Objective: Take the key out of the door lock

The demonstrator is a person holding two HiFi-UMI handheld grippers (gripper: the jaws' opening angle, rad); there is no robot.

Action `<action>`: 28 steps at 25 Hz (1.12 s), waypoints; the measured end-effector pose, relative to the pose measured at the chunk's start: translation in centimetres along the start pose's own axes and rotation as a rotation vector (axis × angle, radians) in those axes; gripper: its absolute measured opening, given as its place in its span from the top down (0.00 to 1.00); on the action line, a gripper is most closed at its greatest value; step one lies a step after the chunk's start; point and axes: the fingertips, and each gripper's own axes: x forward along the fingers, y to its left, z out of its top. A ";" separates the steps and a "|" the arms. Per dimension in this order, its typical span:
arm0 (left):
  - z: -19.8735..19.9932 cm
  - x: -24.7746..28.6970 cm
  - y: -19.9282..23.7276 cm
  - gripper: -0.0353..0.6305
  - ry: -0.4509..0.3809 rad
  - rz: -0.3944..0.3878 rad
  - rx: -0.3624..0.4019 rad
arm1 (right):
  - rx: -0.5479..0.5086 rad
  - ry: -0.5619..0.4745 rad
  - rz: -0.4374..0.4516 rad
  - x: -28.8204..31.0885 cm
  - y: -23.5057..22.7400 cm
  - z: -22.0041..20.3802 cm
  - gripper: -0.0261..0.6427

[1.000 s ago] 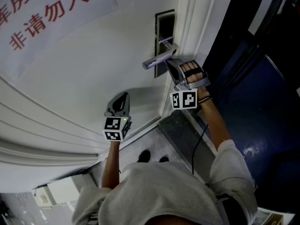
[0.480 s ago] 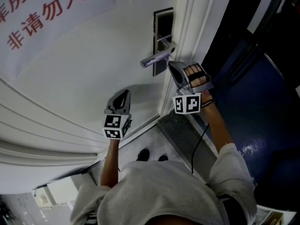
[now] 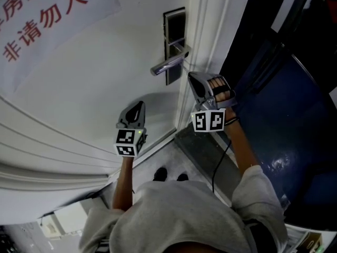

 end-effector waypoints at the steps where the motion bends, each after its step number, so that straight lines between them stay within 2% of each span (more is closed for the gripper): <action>1: 0.0 0.1 -0.1 0.92 -0.001 -0.005 0.001 | 0.053 0.007 0.001 -0.2 0.0 -0.2 0.92; 6: 0.2 1.3 -1.3 0.92 -0.003 -0.048 0.006 | 0.406 0.050 -0.026 -2.0 -0.5 -1.8 0.92; 11: 0.5 2.9 -2.9 0.92 -0.007 -0.105 0.011 | 0.756 0.083 -0.096 -4.5 -1.3 -5.1 0.92; 14: 0.8 4.0 -4.0 0.92 -0.012 -0.141 0.014 | 0.916 0.128 -0.139 -6.5 -1.2 -7.5 0.92; 19: 1.0 5.9 -6.6 0.92 -0.013 -0.217 0.020 | 1.039 0.235 -0.228 -10.7 -0.1 -11.2 0.92; 28: 2.0 9.0 -11.6 0.92 -0.028 -0.352 0.036 | 1.098 0.410 -0.380 -19.2 1.2 -15.9 0.92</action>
